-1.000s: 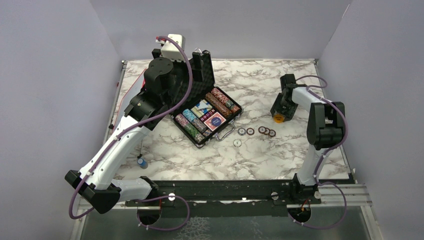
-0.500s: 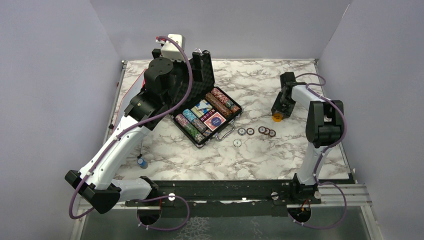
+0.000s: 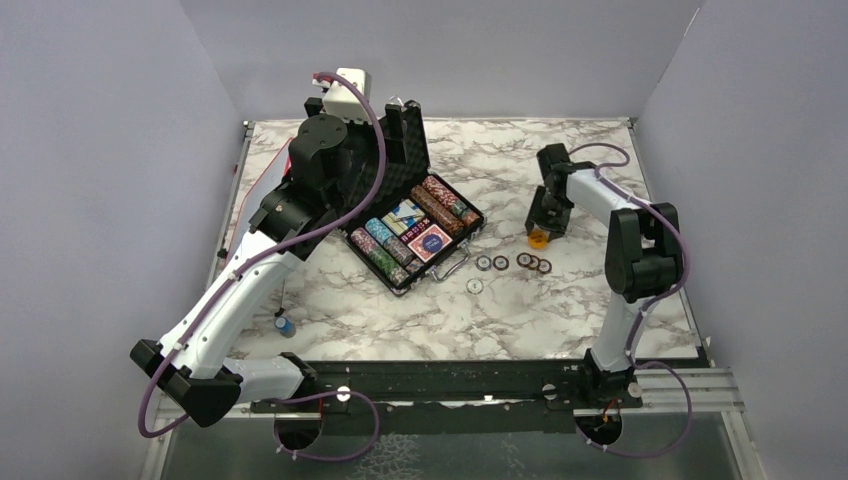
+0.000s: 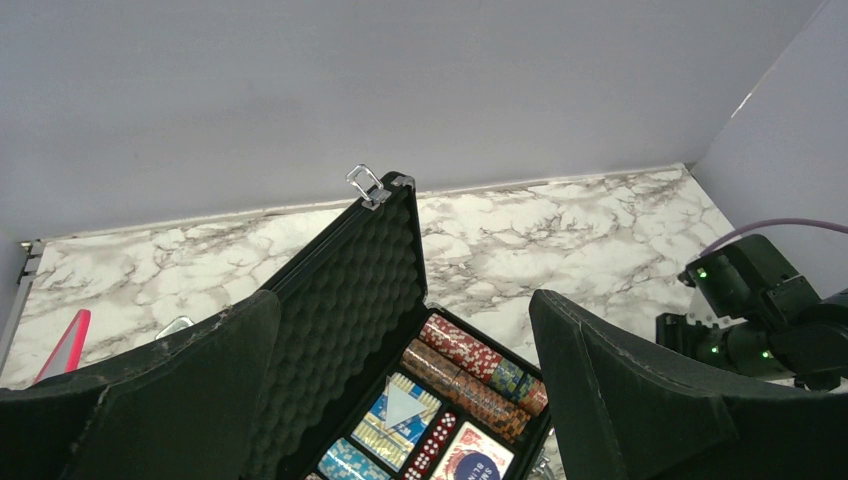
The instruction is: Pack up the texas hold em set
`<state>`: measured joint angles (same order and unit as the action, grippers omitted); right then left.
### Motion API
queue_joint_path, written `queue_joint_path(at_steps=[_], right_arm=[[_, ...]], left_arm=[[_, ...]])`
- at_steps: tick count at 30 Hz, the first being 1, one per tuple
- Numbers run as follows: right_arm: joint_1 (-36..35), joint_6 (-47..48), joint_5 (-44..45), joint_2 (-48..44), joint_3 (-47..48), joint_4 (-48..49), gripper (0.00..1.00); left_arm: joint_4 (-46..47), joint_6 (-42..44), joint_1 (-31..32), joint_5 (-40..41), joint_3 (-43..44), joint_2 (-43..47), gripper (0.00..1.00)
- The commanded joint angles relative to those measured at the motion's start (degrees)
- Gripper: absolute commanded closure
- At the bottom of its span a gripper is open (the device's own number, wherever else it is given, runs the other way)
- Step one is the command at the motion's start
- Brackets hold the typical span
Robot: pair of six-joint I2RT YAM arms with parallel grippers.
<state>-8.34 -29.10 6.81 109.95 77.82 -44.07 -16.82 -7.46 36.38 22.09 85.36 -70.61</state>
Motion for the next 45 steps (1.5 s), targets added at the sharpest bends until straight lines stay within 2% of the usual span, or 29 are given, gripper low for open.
queue_joint_path(at_steps=[1,6,13,19,27,36,45], right_arm=[[-7.21,-2.81,-2.02,-2.84,7.28,-4.13,0.55],[-15.44,-5.8,-1.75,-0.8,16.17,-5.19,0.54],[-25.25,-9.02,-1.69,7.41,29.6,-5.12,0.53],[-30.66,-12.08,-2.11,12.57,33.0,3.01,0.52],[-33.92,-11.71,1.24,22.11,43.61,2.94,0.52],[-33.95,-10.25,4.57,24.6,42.75,5.77,0.52],[-33.94,-8.87,2.54,26.36,43.76,8.15,0.5]], left_arm=[[0.63,-0.23,-0.08,-0.82,-0.02,0.53,0.01],[0.55,-0.37,-0.08,-0.71,-0.02,0.82,0.01],[0.52,-1.08,-0.08,0.2,-0.08,1.21,0.01],[0.33,-1.19,-0.08,1.02,-0.12,1.87,0.01],[-0.22,-1.15,-0.08,0.84,0.15,1.82,0.01],[-0.45,-1.23,-0.07,0.82,0.33,1.27,0.01],[-0.79,-1.37,-0.07,0.6,0.33,0.82,0.01]])
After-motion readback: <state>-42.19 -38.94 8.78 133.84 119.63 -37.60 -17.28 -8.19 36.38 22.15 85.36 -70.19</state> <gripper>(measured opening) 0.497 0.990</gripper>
